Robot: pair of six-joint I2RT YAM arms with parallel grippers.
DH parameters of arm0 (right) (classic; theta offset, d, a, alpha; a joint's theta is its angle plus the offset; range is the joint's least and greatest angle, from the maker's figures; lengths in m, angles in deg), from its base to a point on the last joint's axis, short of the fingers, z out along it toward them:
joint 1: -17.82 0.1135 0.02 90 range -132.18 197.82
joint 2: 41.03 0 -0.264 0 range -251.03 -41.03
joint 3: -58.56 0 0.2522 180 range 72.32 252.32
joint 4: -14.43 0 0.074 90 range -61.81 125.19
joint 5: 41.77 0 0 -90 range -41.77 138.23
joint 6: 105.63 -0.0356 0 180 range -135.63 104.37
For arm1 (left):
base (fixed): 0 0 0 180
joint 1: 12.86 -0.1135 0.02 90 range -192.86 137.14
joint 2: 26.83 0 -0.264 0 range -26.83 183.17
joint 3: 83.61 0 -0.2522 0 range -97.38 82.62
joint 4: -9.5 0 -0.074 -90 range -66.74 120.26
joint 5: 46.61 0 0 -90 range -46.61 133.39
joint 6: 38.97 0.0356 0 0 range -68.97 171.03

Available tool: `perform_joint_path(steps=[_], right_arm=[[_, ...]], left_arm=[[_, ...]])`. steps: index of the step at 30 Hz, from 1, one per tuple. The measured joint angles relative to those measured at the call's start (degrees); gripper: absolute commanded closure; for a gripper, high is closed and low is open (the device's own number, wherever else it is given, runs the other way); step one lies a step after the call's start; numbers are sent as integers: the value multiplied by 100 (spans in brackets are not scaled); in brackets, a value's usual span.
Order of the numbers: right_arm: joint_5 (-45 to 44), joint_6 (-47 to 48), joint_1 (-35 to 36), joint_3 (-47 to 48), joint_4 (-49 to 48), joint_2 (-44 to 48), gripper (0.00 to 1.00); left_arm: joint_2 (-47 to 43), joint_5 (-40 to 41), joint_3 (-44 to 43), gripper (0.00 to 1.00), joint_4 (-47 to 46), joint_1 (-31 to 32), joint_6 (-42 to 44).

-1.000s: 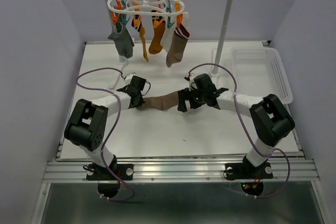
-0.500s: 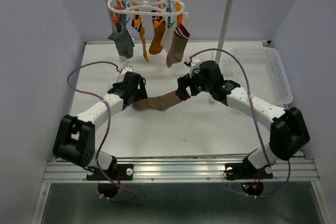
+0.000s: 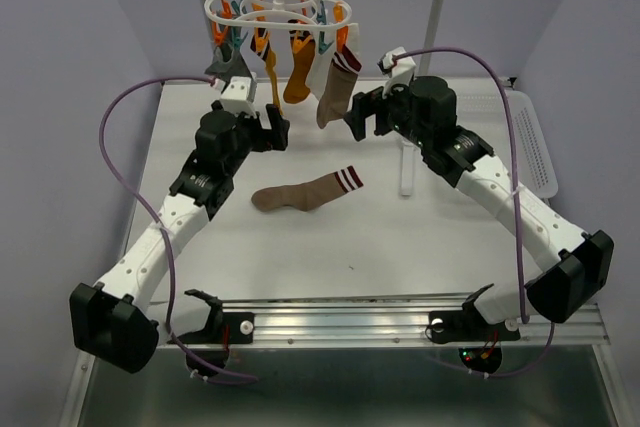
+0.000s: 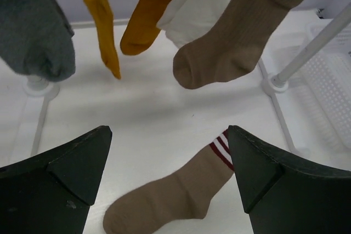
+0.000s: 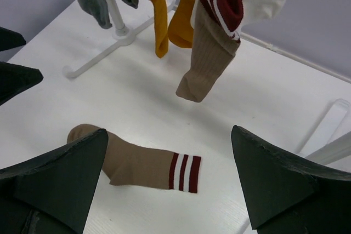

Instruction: Clip the socks to the hanger

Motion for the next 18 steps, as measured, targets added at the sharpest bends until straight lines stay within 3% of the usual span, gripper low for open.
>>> perform_joint_path(steps=[7, 18], right_arm=[[-459, -79, -232, 450, 306, -313, 0], [-566, -501, -841, 479, 378, -319, 0]], left_arm=[[994, -1281, -979, 1, -507, 28, 1147], [2111, -1980, -1775, 1, -1554, 101, 1633]])
